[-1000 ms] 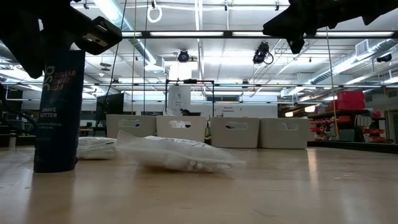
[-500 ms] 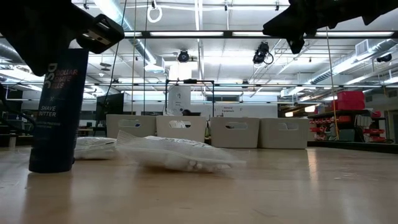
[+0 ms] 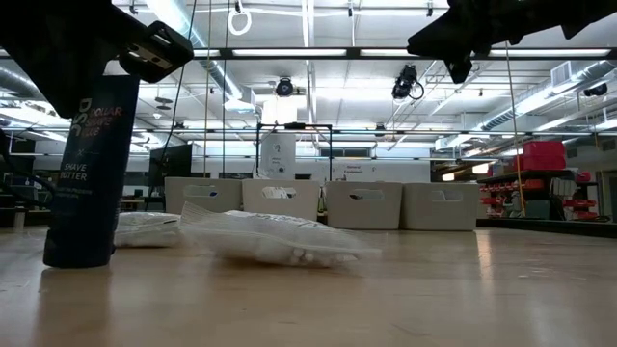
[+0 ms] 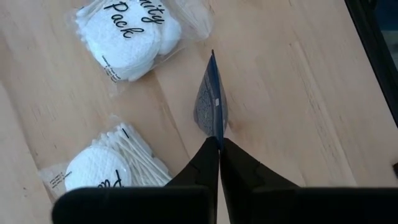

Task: Pick & Place Travel size toiletries
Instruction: Put the blue shave cream into the middle gray bin

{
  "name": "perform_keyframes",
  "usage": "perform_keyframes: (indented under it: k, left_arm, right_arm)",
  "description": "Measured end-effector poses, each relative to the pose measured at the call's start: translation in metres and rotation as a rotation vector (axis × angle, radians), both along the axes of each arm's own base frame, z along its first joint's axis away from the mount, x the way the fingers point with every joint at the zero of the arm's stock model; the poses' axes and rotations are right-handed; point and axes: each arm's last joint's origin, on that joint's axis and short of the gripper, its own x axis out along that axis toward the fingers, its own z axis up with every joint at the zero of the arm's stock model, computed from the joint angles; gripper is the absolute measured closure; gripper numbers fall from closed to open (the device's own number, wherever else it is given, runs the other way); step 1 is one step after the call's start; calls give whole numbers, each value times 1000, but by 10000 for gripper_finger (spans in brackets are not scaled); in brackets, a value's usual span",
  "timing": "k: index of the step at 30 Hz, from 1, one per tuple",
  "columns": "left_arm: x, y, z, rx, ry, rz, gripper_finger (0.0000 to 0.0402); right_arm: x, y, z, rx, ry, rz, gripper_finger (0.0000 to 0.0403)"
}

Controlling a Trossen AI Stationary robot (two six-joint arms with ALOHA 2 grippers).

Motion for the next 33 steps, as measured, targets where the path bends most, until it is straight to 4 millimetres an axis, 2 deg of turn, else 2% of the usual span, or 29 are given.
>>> perform_keyframes:
  k: [33]
  left_arm:
    - [21,24,31,41,-23,-22,399]
  right_arm:
    - [0,0,0,0,-1,0,339]
